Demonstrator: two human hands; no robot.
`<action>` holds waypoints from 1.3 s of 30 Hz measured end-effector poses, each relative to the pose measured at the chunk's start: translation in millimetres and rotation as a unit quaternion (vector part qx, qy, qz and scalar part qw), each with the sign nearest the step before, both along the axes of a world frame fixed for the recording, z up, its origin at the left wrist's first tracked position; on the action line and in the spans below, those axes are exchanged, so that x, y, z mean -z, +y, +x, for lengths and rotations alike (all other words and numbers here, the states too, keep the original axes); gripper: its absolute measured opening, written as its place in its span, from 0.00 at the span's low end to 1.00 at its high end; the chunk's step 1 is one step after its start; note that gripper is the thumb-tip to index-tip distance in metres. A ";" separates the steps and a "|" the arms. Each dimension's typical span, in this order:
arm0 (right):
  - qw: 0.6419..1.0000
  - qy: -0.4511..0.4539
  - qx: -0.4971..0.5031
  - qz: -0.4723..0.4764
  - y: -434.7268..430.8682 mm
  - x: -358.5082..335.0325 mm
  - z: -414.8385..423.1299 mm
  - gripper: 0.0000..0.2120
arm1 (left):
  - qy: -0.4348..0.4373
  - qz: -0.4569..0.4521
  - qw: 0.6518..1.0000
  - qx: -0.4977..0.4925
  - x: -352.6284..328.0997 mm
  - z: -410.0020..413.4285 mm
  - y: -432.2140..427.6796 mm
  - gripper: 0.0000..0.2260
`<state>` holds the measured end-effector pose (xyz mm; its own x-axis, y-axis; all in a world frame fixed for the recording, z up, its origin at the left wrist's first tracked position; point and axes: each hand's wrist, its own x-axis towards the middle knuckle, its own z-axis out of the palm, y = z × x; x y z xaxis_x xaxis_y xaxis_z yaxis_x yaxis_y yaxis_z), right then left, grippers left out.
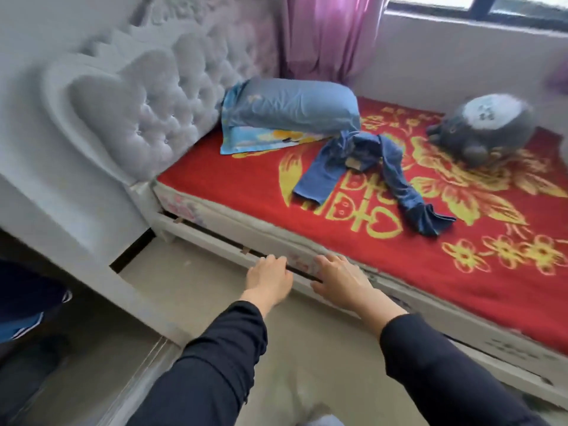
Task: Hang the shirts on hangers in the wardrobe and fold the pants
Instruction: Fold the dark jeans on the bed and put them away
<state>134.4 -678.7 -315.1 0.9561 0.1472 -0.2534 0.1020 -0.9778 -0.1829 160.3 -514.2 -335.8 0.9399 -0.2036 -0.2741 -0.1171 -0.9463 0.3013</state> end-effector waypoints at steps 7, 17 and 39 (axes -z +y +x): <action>0.994 0.005 0.110 -0.015 -150.0 -7.8 50.5 0.26 | 0.003 -0.014 0.997 0.079 -5.7 74.9 -149.1 0.17; 0.988 0.024 0.154 -0.008 -274.9 21.1 199.9 0.24 | -0.007 0.007 0.993 0.121 19.6 245.3 -275.3 0.17; 0.979 -0.071 0.186 -0.035 -445.7 248.7 621.9 0.25 | -0.026 0.001 1.000 -0.006 258.4 648.8 -389.3 0.28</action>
<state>756.3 -1124.4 -563.8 0.9666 -0.2308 -0.1117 -0.2440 -0.9617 -0.1247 809.1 -903.5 -594.3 0.9552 -0.1923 -0.2250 -0.1220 -0.9484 0.2927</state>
